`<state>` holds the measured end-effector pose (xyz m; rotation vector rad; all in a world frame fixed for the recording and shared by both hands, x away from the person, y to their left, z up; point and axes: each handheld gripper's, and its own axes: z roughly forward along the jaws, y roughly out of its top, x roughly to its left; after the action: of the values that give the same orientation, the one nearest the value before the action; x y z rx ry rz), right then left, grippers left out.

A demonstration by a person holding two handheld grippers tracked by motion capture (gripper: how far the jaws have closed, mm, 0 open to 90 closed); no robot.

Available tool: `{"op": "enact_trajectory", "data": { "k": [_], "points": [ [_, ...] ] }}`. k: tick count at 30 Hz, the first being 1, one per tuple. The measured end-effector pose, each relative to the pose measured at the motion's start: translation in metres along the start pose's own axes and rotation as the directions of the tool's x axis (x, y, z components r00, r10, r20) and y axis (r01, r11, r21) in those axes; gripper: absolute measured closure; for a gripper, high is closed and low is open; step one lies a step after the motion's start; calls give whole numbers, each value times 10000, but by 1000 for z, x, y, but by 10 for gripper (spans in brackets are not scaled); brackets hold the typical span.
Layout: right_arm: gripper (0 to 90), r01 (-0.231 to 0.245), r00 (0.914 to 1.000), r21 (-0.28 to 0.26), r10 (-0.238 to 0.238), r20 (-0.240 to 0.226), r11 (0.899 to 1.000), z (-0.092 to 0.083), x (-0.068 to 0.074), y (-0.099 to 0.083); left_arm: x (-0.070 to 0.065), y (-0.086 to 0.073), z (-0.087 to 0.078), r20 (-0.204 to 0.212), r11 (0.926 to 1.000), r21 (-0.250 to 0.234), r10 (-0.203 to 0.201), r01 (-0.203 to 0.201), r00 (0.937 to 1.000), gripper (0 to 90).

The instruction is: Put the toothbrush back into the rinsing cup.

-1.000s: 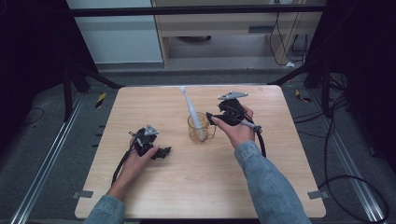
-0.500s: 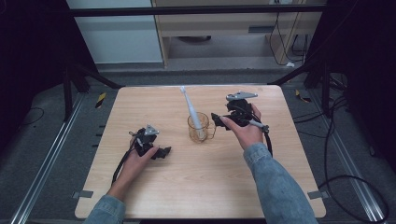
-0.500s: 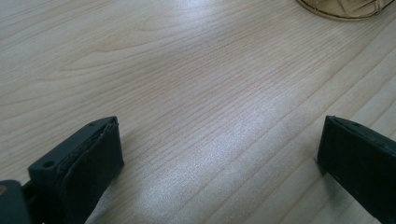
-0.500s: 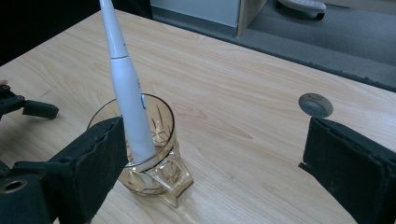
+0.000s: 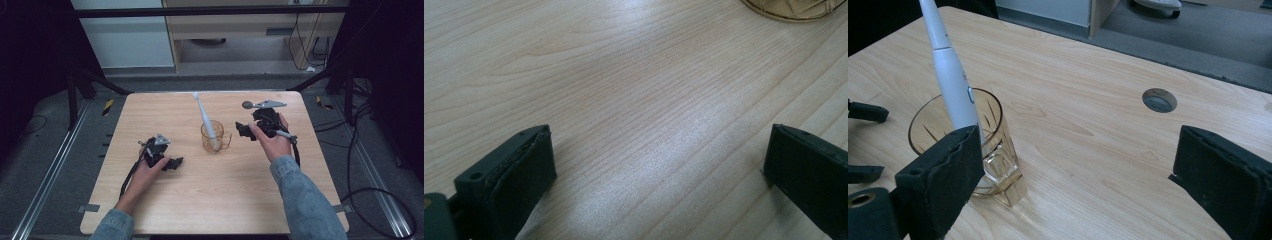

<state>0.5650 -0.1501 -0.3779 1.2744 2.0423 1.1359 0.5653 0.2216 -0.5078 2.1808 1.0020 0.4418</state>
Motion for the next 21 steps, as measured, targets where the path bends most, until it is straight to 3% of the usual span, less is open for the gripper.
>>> {"op": "enact_trajectory", "data": {
  "k": [21],
  "points": [
    [66, -226, 9986, 179, 217, 482, 9996, -19, -27, -26, 0, 0, 0, 3, 10000, -10, -15, 15, 10000, 0]
  ]
}}
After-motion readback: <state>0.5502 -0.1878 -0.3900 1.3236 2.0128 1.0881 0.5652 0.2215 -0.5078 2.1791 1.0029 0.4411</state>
